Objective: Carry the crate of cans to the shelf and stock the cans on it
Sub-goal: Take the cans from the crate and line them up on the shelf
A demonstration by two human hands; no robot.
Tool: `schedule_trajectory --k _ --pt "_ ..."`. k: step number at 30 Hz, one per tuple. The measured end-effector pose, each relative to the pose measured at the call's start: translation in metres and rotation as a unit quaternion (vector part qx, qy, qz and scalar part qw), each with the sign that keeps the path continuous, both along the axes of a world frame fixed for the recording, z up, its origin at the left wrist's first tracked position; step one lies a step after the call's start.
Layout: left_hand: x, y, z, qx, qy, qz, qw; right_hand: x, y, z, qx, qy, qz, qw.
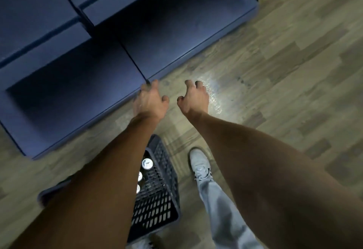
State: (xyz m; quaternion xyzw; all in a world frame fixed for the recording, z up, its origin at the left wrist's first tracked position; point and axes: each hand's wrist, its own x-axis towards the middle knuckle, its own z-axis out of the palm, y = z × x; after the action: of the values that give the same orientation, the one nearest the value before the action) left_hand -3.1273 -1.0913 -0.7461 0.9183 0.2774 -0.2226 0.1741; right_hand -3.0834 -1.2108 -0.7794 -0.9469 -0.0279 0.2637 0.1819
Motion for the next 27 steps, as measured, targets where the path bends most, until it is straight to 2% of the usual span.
schedule_trajectory --k 6,16,27 --pt "0.002 -0.016 -0.074 -0.013 0.037 -0.006 0.999 0.001 -0.016 -0.072 -0.013 0.049 -0.007 0.999" --pt "-0.026 -0.043 -0.166 -0.049 0.094 0.017 0.994 -0.018 -0.044 -0.164 -0.060 0.105 0.002 0.993" --pt "-0.029 -0.054 -0.251 -0.071 0.075 0.053 0.993 -0.008 -0.027 -0.247 -0.075 0.110 0.026 0.991"
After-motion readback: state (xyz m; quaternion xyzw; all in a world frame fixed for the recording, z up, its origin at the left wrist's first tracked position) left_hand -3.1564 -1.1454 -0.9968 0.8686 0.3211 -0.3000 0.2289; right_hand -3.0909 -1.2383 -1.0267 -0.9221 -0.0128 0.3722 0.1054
